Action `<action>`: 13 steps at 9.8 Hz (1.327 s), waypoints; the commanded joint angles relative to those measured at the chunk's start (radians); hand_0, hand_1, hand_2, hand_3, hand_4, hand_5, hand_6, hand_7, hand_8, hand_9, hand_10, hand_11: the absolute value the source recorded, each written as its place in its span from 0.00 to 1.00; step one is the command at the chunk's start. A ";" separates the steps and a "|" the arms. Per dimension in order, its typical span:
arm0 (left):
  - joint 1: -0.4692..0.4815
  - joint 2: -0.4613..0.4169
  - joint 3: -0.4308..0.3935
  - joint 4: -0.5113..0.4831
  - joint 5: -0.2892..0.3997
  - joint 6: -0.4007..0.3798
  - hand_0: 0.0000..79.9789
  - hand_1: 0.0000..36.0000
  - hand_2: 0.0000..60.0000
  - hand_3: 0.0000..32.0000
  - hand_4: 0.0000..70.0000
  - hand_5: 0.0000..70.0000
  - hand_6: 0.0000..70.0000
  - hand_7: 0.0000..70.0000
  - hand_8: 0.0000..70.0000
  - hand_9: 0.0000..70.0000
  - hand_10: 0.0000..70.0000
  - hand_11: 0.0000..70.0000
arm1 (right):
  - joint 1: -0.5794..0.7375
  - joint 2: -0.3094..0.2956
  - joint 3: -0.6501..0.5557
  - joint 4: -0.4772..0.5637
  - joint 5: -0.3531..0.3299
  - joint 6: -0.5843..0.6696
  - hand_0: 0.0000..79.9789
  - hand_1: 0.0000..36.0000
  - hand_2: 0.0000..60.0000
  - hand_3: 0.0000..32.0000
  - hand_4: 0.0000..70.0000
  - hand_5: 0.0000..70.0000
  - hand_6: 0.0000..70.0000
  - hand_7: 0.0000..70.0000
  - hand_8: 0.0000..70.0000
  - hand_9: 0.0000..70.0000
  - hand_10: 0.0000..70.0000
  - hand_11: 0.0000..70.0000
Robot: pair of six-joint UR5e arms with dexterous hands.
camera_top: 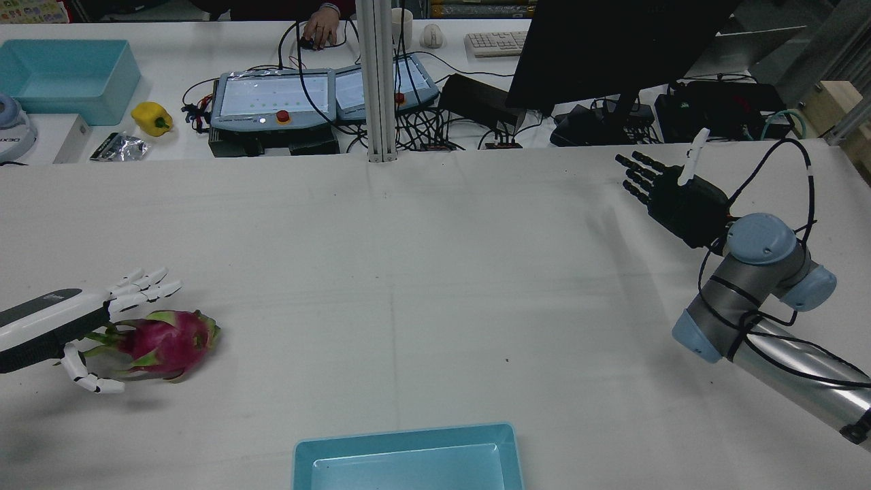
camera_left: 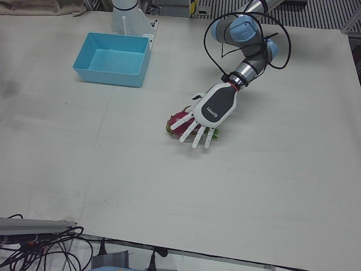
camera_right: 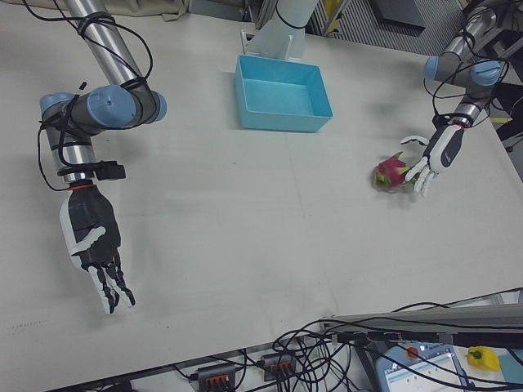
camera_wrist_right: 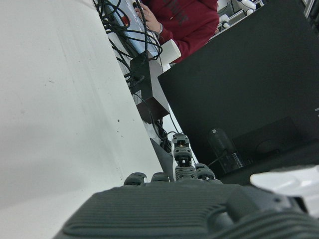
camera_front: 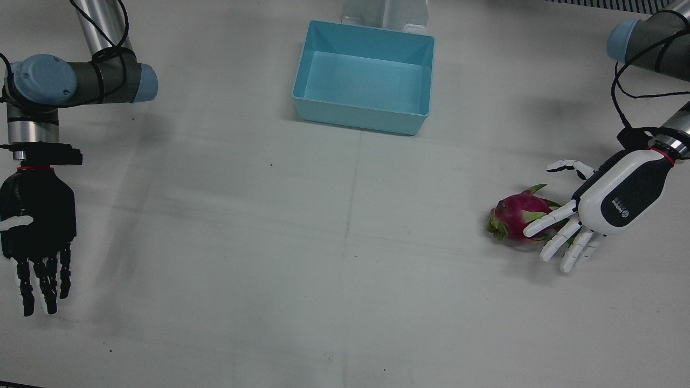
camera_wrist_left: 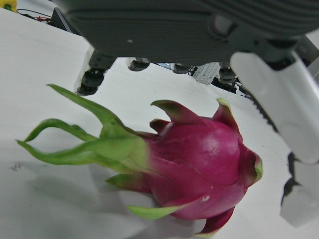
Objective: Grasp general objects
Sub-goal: 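Lower the left hand over the dragon fruit and wrap fingers around it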
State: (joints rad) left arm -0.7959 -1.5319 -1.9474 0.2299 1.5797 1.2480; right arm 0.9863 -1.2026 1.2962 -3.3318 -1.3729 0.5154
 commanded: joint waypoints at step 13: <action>0.073 -0.083 0.061 0.040 -0.092 -0.010 0.50 0.36 0.59 1.00 0.00 0.00 0.00 0.00 0.00 0.00 0.17 0.27 | 0.000 0.000 0.000 0.000 0.000 0.000 0.00 0.00 0.00 0.00 0.00 0.00 0.00 0.00 0.00 0.00 0.00 0.00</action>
State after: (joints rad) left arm -0.7229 -1.6152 -1.8893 0.2771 1.4894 1.2377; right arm 0.9863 -1.2026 1.2962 -3.3318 -1.3729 0.5154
